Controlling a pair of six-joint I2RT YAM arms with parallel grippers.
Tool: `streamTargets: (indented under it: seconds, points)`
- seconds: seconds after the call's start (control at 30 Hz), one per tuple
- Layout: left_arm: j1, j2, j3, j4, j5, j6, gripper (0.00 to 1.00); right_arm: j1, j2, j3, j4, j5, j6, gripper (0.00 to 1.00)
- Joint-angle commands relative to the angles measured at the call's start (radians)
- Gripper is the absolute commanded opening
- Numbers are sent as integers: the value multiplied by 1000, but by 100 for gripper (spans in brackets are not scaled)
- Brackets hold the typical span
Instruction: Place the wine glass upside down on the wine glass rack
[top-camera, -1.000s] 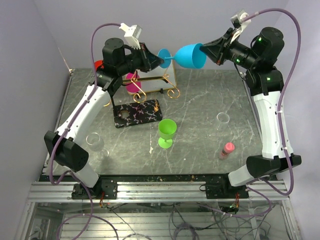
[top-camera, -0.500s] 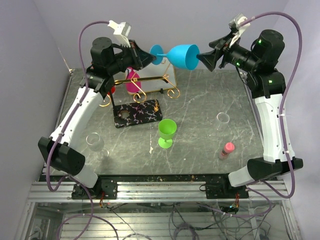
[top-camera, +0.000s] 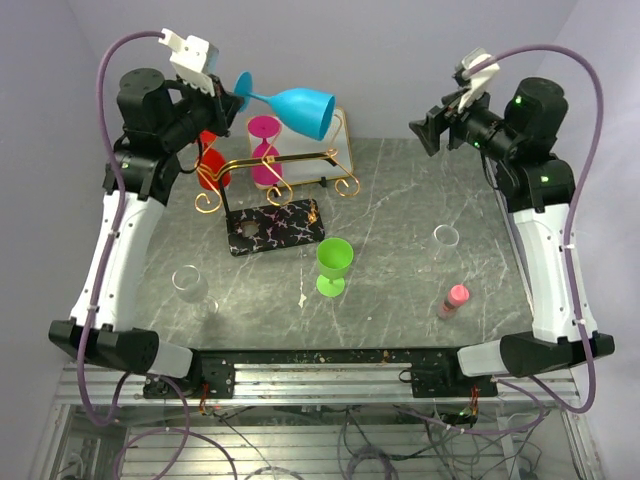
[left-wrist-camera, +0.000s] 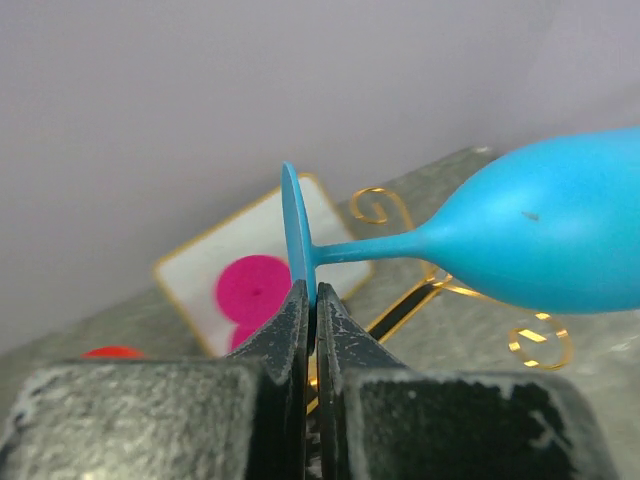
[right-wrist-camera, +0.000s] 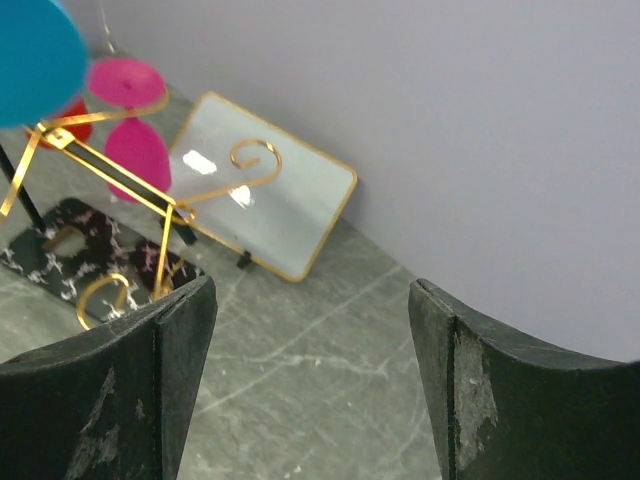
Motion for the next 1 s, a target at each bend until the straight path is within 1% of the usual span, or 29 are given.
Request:
streamTargets:
  seconds: [0.0,0.1,0.17,0.27,0.47,0.57,0.7,0.97]
  points:
    - [0,-79,74,-194,-172,384,7,2,15,-101,-2,66,-83,77]
    - [1,-115,86,-292,-229,515,7,1,14,-167,14,86,-117,77]
    - [1,-143,86,-353,-232,587,7,1,7,-207,24,89,-132,77]
    - [0,-178,95,-451,-183,665,7,1,-8,-253,26,71,-153,77]
    - [0,-228,136,-664,-40,845,7,1,-40,-326,33,40,-174,77]
    - [0,-252,155,-766,-19,948,7,2,-60,-358,37,21,-185,77]
    - [0,-287,154,-840,-73,1027,7,2,-86,-421,55,-21,-211,78]
    - [8,-338,121,-953,-275,1170,7,0,-142,-556,128,-23,-212,78]
